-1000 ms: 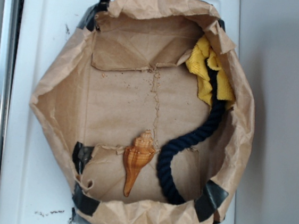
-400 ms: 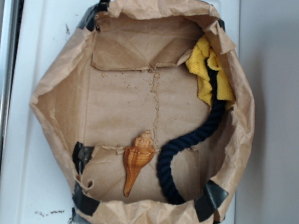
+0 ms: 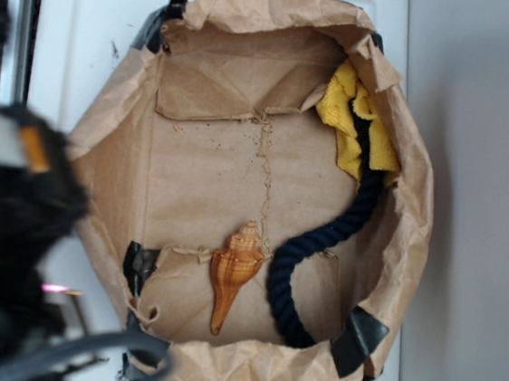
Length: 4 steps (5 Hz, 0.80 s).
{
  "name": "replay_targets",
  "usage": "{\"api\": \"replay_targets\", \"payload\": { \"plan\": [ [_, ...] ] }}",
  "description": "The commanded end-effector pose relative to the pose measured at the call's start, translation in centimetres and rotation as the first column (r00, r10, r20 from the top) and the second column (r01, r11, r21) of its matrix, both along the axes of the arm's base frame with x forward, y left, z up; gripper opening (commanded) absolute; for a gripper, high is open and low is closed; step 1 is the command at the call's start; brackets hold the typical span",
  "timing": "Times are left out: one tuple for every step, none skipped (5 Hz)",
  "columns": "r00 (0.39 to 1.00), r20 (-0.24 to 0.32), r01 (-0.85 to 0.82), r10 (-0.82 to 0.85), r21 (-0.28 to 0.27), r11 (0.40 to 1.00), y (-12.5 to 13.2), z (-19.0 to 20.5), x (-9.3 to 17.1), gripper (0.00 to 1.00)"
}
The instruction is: Grab the shell.
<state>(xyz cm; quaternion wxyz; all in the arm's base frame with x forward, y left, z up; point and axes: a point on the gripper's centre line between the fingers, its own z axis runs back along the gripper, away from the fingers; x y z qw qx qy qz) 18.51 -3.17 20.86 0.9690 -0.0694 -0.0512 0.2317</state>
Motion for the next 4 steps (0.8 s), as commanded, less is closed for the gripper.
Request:
{"api": "replay_targets", "payload": {
  "plan": [
    [0.984,0.100,-0.141,0.147,-0.062,0.988,0.9,-1.4,5.0,1.00],
    [0.976,0.073,-0.204,0.207,-0.036,0.978,2.3,-3.2,6.9,1.00],
    [0.964,0.044,-0.264,0.263,0.007,0.965,4.1,-5.2,7.5,1.00],
    [0.960,-0.001,-0.281,0.281,0.050,0.958,5.4,-6.9,7.6,1.00]
  ]
}}
